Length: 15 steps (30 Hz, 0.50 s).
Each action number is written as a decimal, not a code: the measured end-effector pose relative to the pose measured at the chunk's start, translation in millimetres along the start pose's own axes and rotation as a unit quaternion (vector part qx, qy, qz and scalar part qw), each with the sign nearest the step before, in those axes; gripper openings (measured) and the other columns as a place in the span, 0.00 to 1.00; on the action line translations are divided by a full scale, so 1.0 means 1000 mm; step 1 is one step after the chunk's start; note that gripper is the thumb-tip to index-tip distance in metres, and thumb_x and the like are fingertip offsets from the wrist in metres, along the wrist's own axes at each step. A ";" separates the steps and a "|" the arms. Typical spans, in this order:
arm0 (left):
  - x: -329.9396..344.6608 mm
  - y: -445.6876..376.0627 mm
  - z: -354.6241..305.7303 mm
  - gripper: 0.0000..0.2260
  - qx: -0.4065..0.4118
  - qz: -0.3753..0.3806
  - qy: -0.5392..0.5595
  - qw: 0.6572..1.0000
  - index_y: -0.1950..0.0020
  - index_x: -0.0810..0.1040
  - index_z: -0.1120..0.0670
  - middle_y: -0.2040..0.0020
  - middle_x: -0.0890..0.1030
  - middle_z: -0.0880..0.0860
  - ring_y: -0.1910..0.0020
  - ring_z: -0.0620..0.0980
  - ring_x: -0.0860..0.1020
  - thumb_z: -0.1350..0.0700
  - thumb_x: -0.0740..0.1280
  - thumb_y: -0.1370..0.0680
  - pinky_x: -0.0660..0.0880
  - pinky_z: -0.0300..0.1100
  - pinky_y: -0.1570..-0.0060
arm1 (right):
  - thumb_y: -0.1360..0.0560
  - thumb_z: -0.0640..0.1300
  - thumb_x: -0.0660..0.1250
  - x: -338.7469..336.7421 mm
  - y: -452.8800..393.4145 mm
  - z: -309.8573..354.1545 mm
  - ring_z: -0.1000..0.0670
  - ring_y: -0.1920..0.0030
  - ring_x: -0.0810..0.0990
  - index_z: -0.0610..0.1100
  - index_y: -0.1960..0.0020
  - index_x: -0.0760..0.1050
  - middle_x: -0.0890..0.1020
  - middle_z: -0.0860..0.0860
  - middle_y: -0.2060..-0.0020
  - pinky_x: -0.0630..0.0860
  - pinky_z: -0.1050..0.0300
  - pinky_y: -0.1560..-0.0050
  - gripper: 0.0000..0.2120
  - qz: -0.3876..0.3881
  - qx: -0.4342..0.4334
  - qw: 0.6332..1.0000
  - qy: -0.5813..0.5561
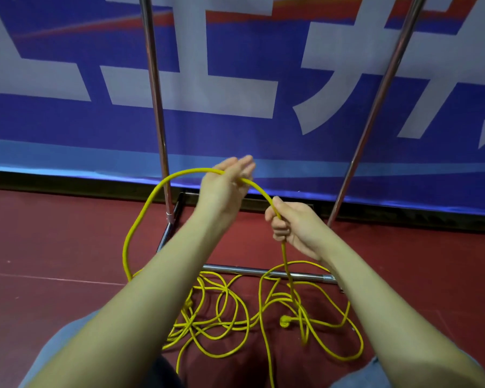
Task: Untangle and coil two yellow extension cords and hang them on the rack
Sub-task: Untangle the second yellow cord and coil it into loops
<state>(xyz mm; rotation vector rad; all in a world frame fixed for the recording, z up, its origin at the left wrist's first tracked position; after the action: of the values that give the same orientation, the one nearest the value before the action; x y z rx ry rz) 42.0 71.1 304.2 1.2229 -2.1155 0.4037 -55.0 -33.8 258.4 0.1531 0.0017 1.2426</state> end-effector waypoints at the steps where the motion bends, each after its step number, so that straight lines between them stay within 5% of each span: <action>1: 0.002 0.005 0.005 0.07 0.011 0.011 -0.029 0.999 0.42 0.68 0.61 0.49 0.81 0.58 0.49 0.53 0.80 0.65 0.58 0.19 0.77 0.42 0.49 | 0.18 0.48 0.52 0.002 0.001 0.003 0.56 0.76 0.57 0.39 0.62 0.70 0.63 0.54 0.78 0.59 0.61 0.71 0.20 0.002 -0.002 1.000 -0.004; 8: 0.006 0.012 0.006 0.04 -0.018 0.038 0.024 0.999 0.47 0.68 0.58 0.50 0.81 0.59 0.52 0.56 0.82 0.63 0.54 0.17 0.79 0.48 0.50 | 0.18 0.50 0.53 -0.004 0.005 0.005 0.54 0.74 0.63 0.38 0.58 0.74 0.68 0.51 0.75 0.61 0.60 0.68 0.19 0.022 0.005 1.000 -0.006; 15: 0.005 -0.001 -0.032 0.12 -0.009 0.036 0.177 0.984 0.34 0.63 0.61 0.40 0.76 0.65 0.47 0.62 0.80 0.64 0.52 0.17 0.81 0.48 0.62 | 0.19 0.49 0.55 -0.013 0.005 -0.017 0.53 0.67 0.71 0.39 0.56 0.77 0.73 0.50 0.70 0.70 0.63 0.62 0.18 0.034 0.041 0.996 0.071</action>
<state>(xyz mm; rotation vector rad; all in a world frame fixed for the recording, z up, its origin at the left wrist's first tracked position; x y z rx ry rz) 53.2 84.8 331.1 0.9831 -1.8559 0.5869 -64.8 -42.4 240.8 0.1366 0.1712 1.3202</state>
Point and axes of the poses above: each hand's wrist, its own y-axis away from the middle knuckle, its own x-axis out of the palm, z = x × y, the point moved 1 cm from there along -y, towards the middle knuckle
